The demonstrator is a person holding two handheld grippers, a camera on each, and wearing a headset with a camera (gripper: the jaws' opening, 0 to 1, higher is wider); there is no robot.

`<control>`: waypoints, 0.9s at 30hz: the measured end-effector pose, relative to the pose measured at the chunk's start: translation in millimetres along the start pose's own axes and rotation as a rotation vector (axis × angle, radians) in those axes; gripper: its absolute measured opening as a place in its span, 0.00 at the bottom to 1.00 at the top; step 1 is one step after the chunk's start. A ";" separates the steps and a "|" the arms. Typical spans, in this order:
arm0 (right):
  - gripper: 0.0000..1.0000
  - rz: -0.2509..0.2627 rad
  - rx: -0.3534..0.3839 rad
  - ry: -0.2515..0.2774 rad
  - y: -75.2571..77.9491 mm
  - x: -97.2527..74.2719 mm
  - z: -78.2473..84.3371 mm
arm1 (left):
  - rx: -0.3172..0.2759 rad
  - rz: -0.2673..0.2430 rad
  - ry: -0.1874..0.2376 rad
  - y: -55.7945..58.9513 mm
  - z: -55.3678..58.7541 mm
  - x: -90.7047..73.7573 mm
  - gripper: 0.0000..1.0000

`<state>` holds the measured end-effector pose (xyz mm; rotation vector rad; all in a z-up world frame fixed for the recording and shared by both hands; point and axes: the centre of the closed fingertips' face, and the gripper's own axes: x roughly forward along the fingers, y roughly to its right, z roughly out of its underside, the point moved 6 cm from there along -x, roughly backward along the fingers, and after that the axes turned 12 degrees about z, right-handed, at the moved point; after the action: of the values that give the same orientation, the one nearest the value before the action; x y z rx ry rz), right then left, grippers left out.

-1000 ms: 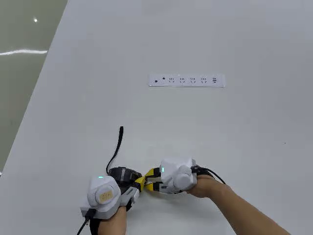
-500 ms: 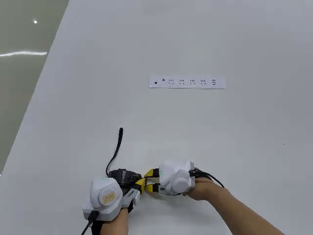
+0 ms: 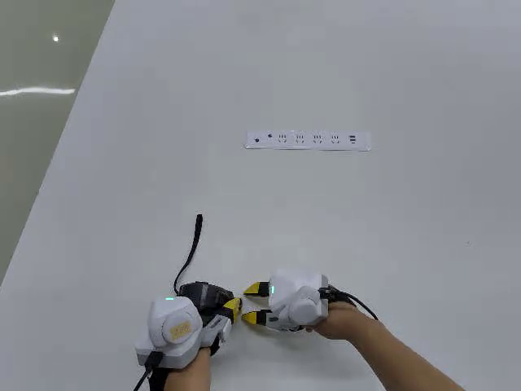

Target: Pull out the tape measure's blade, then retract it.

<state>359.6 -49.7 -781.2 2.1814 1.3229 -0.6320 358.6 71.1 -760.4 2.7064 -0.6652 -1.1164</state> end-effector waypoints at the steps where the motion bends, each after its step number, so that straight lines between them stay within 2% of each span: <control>1: 0.25 0.004 0.002 -0.002 -0.1 -0.9 0.4 | -0.002 -0.003 0.001 0.3 -0.1 0.1 0.66; 12: 0.37 0.055 0.049 0.016 2.2 -13.3 -3.5 | -0.001 -0.006 0.006 -0.1 -1.2 1.4 0.66; 16: 0.45 0.077 0.081 0.008 2.5 -18.1 -3.6 | 0.022 -0.005 0.004 0.3 0.1 0.3 0.66; 18: 0.49 0.092 0.114 0.003 2.5 -21.5 -3.0 | 0.036 -0.004 -0.025 -0.2 4.8 -0.3 0.67; 22: 0.56 0.119 0.139 0.004 2.4 -29.0 -1.1 | 0.045 0.034 -0.022 -3.1 10.8 -6.2 0.75; 26: 0.64 0.143 0.188 0.004 2.1 -36.6 2.8 | 0.108 0.080 -0.028 -7.3 13.4 -14.6 0.79; 27: 0.65 0.153 0.193 0.006 2.4 -38.5 3.0 | 0.117 0.099 -0.015 -7.3 12.6 -16.0 0.80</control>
<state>345.2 -78.1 -759.2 2.4126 1.1245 -0.7195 342.3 85.3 -761.4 2.7284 -0.8823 -1.1088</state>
